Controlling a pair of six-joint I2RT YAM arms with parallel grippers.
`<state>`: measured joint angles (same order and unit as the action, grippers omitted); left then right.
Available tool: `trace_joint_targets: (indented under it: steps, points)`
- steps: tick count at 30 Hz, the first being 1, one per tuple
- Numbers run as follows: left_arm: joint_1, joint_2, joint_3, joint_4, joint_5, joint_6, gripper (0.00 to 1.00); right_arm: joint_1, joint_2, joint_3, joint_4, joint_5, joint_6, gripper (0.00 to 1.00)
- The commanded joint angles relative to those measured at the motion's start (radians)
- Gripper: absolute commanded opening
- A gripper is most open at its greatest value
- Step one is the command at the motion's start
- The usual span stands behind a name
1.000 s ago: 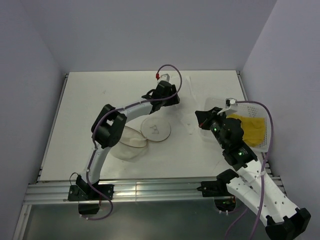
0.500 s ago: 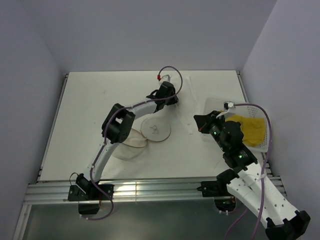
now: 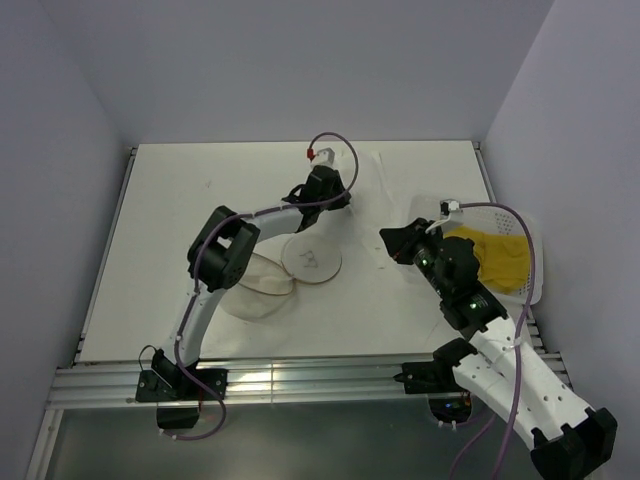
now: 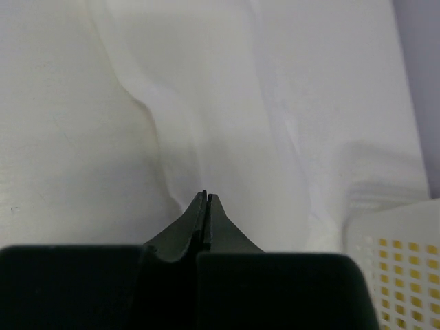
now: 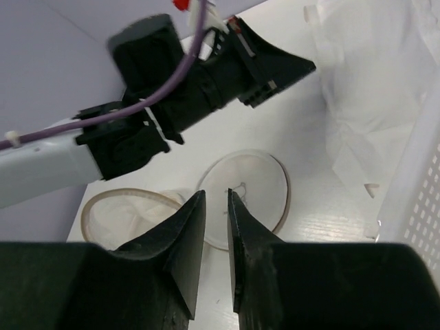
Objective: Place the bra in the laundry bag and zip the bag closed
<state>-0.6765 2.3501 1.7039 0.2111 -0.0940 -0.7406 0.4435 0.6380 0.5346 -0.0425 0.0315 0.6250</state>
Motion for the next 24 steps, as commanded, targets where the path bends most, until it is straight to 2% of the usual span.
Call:
trace_joint_targets:
  steps: [1, 2, 6, 10, 12, 13, 14, 17, 19, 24]
  points:
    - [0.0, -0.164, -0.055, 0.175, 0.057, 0.035, 0.0, 0.003, 0.066, 0.008, 0.121, -0.051, 0.033, 0.27]
    - [-0.001, -0.179, -0.064, 0.186, 0.068, 0.038, 0.0, 0.004, 0.101, 0.019, 0.144, -0.056, 0.036, 0.33]
    - [-0.001, -0.233, -0.096, 0.217, 0.131, 0.055, 0.0, 0.003, 0.176, 0.044, 0.171, -0.047, 0.042, 0.39]
    - [0.0, -0.195, -0.02, 0.05, 0.1, 0.083, 0.0, 0.003, 0.192, 0.048, 0.179, -0.042, 0.041, 0.4]
    - [0.0, -0.161, 0.006, -0.04, 0.047, 0.087, 0.19, 0.003, 0.186, 0.047, 0.17, -0.035, 0.036, 0.4]
    - [0.0, -0.141, 0.063, -0.079, 0.004, 0.102, 0.33, 0.003, 0.177, 0.047, 0.164, -0.007, 0.029, 0.39]
    - [0.0, -0.097, 0.095, -0.116, -0.012, 0.113, 0.54, 0.003, 0.172, 0.047, 0.15, 0.014, 0.025, 0.39]
    - [0.0, -0.004, 0.224, -0.243, -0.053, 0.141, 0.72, 0.003, 0.137, 0.038, 0.138, 0.044, 0.016, 0.37]
    - [0.0, 0.038, 0.302, -0.307, -0.072, 0.142, 0.72, 0.003, 0.115, 0.031, 0.133, 0.05, 0.015, 0.37]
    - [0.003, 0.129, 0.378, -0.328, -0.053, 0.136, 0.7, 0.003, 0.097, 0.025, 0.118, 0.039, 0.005, 0.36]
